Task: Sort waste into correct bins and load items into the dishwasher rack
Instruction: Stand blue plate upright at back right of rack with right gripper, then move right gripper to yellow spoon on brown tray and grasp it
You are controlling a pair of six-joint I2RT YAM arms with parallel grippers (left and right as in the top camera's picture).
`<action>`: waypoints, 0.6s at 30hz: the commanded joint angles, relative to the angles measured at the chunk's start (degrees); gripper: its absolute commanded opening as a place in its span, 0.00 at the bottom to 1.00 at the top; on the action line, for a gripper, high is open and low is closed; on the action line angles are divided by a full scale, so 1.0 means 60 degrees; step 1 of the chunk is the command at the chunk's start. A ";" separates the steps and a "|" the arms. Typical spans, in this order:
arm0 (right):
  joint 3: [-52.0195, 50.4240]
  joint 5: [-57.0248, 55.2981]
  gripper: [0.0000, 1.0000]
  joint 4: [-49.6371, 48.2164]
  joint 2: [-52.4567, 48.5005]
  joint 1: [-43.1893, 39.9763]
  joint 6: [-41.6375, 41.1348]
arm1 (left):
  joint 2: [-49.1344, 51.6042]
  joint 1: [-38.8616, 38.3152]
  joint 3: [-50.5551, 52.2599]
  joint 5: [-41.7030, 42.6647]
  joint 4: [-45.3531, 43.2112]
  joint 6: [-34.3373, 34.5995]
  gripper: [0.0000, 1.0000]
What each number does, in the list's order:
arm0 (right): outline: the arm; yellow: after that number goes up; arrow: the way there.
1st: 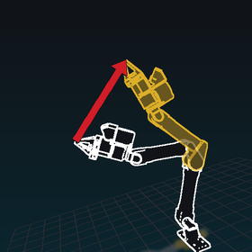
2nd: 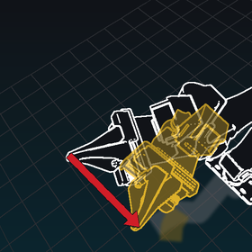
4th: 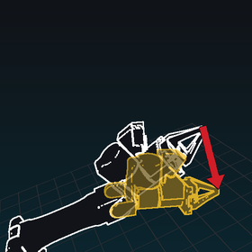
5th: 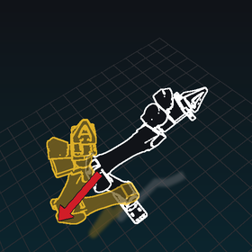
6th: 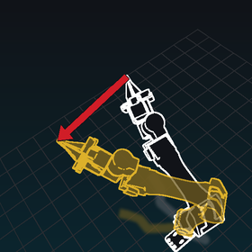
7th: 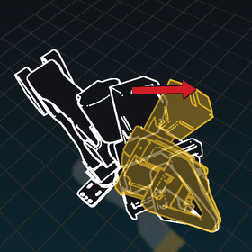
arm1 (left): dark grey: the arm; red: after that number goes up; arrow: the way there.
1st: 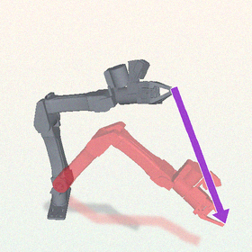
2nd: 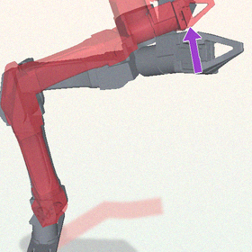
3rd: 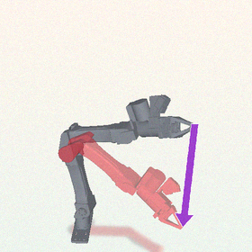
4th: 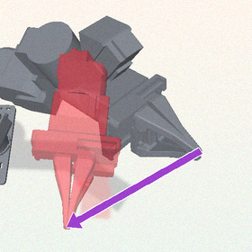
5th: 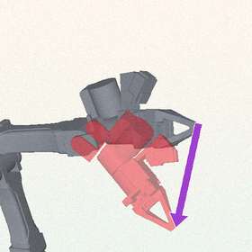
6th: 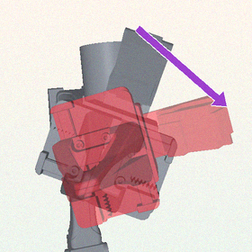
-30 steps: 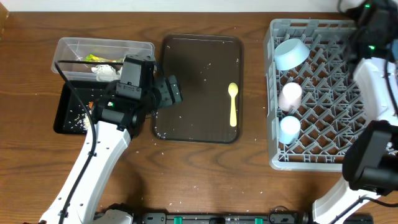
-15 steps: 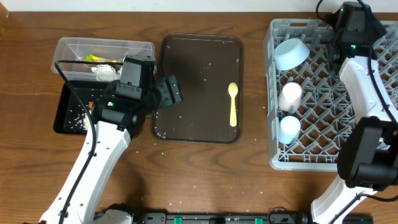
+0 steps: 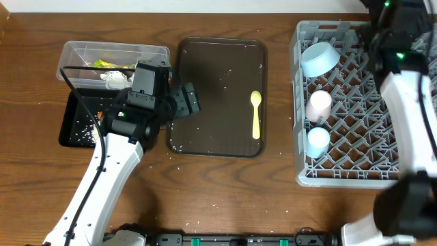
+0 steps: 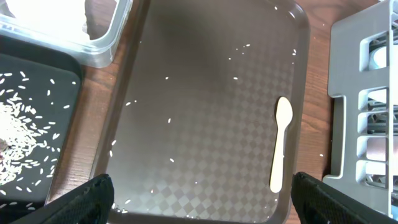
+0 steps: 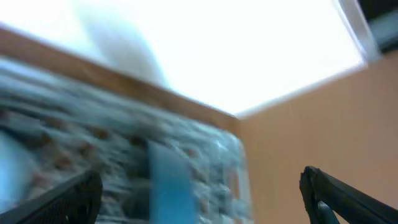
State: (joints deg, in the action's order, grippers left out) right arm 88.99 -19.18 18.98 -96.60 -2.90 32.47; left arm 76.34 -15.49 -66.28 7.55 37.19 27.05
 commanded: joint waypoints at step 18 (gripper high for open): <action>0.0022 0.5643 0.89 0.2794 0.0572 0.3122 -0.6466 | -0.0007 -0.0015 -0.0197 -0.0007 0.0011 -0.0069 0.93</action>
State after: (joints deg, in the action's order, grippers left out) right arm 89.10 23.97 34.94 -90.59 10.96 0.60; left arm 76.34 -15.49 -66.28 7.55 37.21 27.05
